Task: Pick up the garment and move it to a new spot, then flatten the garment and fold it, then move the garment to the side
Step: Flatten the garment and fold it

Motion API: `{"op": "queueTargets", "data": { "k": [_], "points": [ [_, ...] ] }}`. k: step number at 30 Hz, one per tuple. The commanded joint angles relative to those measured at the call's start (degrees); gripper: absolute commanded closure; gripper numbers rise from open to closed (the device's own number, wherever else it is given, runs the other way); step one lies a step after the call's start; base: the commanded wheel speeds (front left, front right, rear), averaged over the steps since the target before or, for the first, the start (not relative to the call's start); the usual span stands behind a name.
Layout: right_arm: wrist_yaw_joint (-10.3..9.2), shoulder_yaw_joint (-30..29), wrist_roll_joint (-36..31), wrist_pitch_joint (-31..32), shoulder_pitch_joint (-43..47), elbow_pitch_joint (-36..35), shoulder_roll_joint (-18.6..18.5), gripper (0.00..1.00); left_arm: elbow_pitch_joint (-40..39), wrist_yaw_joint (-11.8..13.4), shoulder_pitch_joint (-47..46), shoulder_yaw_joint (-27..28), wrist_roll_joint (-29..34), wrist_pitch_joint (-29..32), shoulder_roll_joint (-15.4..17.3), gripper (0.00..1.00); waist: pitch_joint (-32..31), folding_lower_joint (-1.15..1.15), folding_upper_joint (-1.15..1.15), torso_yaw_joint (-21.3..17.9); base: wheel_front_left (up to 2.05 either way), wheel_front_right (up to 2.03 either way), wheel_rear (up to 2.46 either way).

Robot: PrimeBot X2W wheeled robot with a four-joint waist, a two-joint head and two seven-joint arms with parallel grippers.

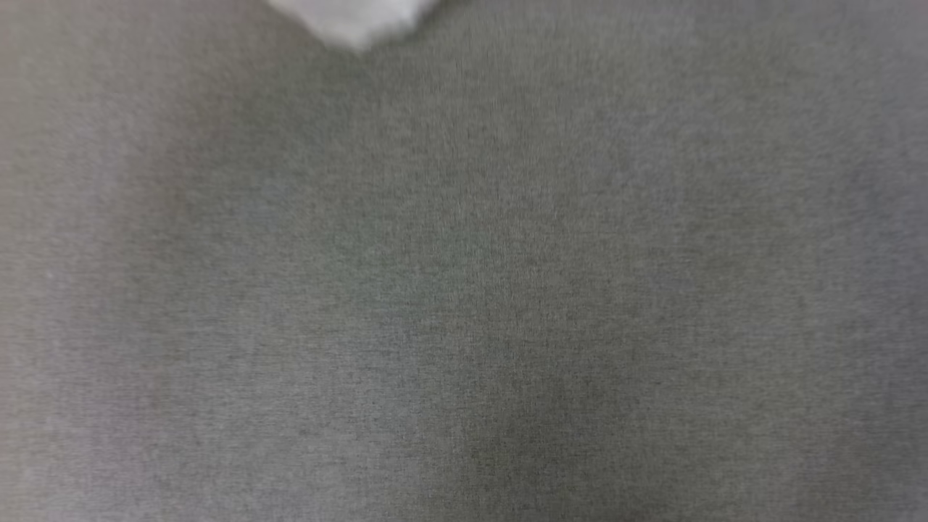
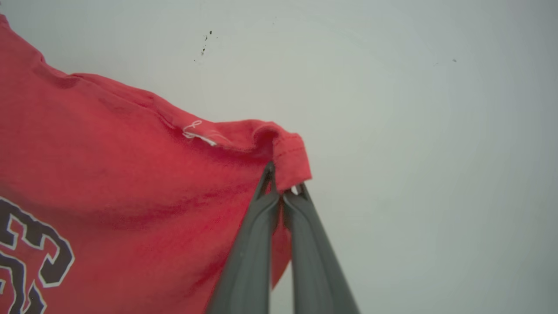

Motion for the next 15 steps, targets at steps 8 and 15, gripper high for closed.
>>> {"op": "queueTargets", "data": {
  "k": [8,15],
  "points": [
    [-0.04,1.99,-3.2,-4.28,-12.24,9.49,4.27,1.0,8.34,-2.44,-10.44,-0.73,2.71,-2.72,-2.31,1.0,5.07,-0.01,0.0,0.39,0.0,0.0,0.0],
    [-0.04,6.02,-1.48,-7.76,-15.39,17.72,7.08,1.0,12.96,-3.37,-11.57,-1.43,2.96,-4.75,-3.39,1.0,6.54,-0.01,0.0,1.26,0.0,0.0,0.0]
  ]
}}
